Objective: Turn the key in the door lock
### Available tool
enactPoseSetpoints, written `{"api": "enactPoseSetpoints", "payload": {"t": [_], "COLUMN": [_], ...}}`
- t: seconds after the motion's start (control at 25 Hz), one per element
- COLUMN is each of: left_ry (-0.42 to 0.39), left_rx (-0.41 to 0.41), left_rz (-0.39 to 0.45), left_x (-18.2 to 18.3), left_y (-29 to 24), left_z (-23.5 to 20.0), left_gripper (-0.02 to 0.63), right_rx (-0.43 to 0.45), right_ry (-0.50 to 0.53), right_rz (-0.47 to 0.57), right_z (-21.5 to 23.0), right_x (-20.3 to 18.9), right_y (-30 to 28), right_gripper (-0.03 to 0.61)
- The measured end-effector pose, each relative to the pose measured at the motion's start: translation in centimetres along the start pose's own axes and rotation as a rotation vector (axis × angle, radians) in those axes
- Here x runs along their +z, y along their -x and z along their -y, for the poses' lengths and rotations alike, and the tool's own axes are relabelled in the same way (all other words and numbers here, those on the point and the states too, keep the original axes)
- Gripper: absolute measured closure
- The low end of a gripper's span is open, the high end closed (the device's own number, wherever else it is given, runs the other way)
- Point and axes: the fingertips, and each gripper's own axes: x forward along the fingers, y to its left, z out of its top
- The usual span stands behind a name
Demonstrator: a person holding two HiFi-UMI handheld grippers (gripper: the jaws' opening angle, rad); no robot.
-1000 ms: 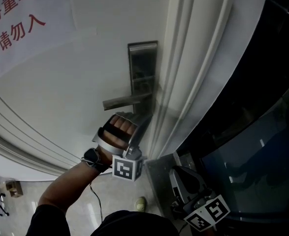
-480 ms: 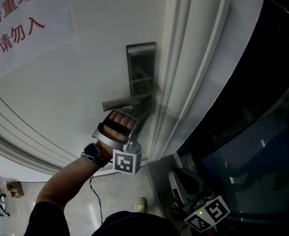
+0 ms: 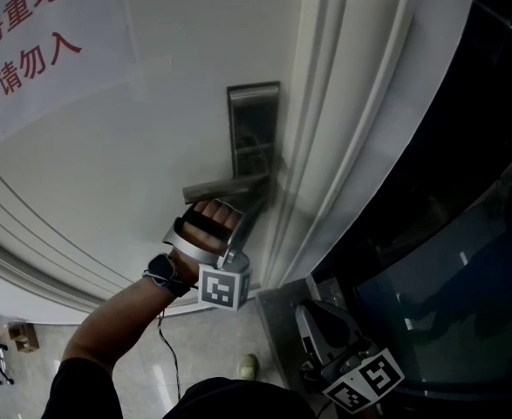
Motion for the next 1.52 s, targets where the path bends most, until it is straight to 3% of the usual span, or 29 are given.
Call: {"api": "enactPoseSetpoints", "payload": {"t": [0.72, 1.08, 1.24, 1.36, 1.52], "left_ry": [0.041, 0.134, 0.227, 0.349, 0.676], "left_rx": [-0.065, -0.047, -0.041, -0.049, -0.085], "left_rz": [-0.033, 0.002, 0.031, 0.042, 0.063], "left_x": [-0.4, 0.8, 2.0, 2.8, 4.0], "left_y": [-0.6, 1.4, 3.2, 4.9, 8.2], "left_z": [0.3, -0.2, -1.2, -2.1, -3.4], "left_gripper": [0.601, 0.601, 0.603, 0.603, 0.603], "right_rx": [0.013, 0.015, 0.021, 0.021, 0.007], "right_ry": [0.003, 0.002, 0.008, 0.029, 0.053], "right_rz": [-0.006, -0.016, -0.020, -0.025, -0.018], "right_z": [-0.5, -1.3, -2.1, -2.8, -3.2], "right_x": [0.2, -0.2, -0.1, 0.1, 0.6], "right_y": [-0.6, -0.1, 0.1, 0.2, 0.1], "right_gripper": [0.561, 0.561, 0.563, 0.563, 0.563]}}
